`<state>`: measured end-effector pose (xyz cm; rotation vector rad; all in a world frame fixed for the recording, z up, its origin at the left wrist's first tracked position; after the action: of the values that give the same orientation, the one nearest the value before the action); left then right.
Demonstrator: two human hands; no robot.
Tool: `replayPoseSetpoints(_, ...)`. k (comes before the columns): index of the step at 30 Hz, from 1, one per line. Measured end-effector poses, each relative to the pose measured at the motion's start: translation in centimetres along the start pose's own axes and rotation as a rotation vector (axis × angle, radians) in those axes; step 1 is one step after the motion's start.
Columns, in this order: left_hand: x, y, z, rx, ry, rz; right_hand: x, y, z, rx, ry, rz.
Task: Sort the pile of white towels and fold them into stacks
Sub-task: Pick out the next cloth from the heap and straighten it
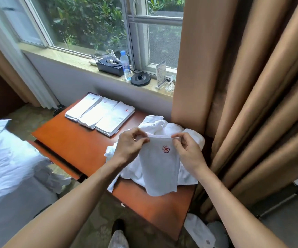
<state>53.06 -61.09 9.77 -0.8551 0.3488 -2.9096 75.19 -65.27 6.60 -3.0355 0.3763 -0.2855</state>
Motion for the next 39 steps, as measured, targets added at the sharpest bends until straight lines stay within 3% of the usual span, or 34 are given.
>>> replayPoseSetpoints(6,6.0,-2.7,-6.1,0.168,0.140,0.045,-8.2,-2.2,-1.8,0.027,0.017,-0.070)
replayPoseSetpoints(11,10.8,-4.8,-14.2,0.392,0.291,-0.182,-17.9,-3.6,-3.3,0.024,0.018,-0.092)
replayPoseSetpoints(13,12.8,-5.6,-17.2,0.371,0.272,-0.222,-22.0,-4.0,-4.1,0.008,0.027,-0.115)
replayPoseSetpoints(21,22.4,-12.2,-25.0,0.349,0.324,-0.064,-34.4,-7.9,-5.7,0.048,0.198,-0.076)
replayPoseSetpoints(39,34.4,-22.0,-31.3,0.274,0.060,0.127,-49.5,-15.7,-6.5,0.103,0.155,-0.260)
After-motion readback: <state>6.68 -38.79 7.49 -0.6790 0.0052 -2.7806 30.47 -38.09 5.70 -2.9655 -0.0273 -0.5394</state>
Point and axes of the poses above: each hand's wrist, its own y-axis away from the middle knuckle, its own x-axis out of the back of the hand, z = x × y, the point moved 3 cm from there along -y, towards the middle knuckle, and after that the axes turned 8 degrees about z, right-handed, at the moved point
